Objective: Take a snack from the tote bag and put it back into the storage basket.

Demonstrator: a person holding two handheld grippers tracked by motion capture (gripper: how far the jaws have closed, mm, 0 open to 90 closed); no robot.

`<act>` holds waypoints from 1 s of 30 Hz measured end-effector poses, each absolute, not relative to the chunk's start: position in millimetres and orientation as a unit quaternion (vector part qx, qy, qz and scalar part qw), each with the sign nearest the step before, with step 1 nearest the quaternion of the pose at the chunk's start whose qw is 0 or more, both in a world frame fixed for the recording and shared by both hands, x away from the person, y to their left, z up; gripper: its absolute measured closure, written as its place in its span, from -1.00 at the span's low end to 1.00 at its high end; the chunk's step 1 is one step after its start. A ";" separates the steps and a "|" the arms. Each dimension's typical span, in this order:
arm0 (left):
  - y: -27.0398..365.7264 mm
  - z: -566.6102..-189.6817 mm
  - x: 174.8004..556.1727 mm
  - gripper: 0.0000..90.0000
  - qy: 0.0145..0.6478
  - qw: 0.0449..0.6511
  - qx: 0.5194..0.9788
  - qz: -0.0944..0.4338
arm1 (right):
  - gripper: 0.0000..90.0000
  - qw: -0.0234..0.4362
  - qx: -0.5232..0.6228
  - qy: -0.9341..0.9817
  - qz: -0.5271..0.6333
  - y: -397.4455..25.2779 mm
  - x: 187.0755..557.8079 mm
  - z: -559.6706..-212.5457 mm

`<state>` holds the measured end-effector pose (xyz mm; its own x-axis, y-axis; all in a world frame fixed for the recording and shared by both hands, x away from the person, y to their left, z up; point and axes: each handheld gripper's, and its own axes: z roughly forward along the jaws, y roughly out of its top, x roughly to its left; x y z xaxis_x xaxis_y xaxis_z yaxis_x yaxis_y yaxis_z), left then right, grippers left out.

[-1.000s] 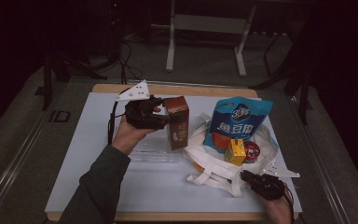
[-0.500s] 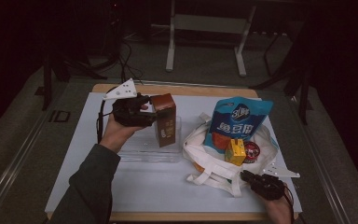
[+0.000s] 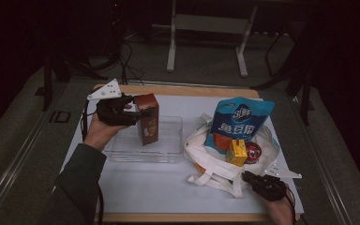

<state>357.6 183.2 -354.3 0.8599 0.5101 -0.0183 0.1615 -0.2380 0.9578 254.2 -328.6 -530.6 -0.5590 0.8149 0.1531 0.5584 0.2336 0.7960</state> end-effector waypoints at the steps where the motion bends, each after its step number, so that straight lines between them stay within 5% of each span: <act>1: 186.5 -355.2 357.5 -0.06 0.218 0.574 0.774 0.155 | 0.77 0.149 0.446 0.771 0.430 -328.6 254.2 -530.6; 30: 224.7 -370.0 348.8 -0.06 0.220 0.475 0.831 0.187 | 0.77 0.151 0.447 0.770 0.430 -328.1 253.5 -530.8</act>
